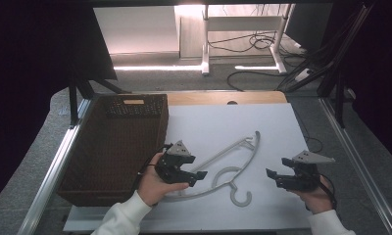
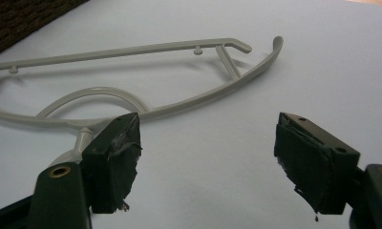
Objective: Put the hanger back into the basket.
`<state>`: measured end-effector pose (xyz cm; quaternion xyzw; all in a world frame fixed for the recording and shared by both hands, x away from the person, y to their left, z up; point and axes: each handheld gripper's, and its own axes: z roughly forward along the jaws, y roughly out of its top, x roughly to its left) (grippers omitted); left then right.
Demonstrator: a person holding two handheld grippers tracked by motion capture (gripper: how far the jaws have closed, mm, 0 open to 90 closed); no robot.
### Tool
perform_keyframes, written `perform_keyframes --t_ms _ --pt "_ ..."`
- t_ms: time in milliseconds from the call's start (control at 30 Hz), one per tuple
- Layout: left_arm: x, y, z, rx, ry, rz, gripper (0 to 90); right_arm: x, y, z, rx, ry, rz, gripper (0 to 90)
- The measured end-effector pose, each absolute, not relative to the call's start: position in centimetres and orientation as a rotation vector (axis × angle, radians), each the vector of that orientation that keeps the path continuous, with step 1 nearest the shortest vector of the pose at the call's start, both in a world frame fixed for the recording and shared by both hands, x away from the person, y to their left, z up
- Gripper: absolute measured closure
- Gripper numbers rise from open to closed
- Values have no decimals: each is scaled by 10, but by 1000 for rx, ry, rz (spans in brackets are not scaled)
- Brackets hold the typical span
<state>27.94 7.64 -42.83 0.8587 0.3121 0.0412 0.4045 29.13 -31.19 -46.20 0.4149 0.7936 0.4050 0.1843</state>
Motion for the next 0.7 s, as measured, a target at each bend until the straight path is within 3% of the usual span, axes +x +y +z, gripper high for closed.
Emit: perform_keyframes --t_ms 700 --pt "286 52 -439 2216 762 58 320 292 -312 -464 1177 2244 1137 248"
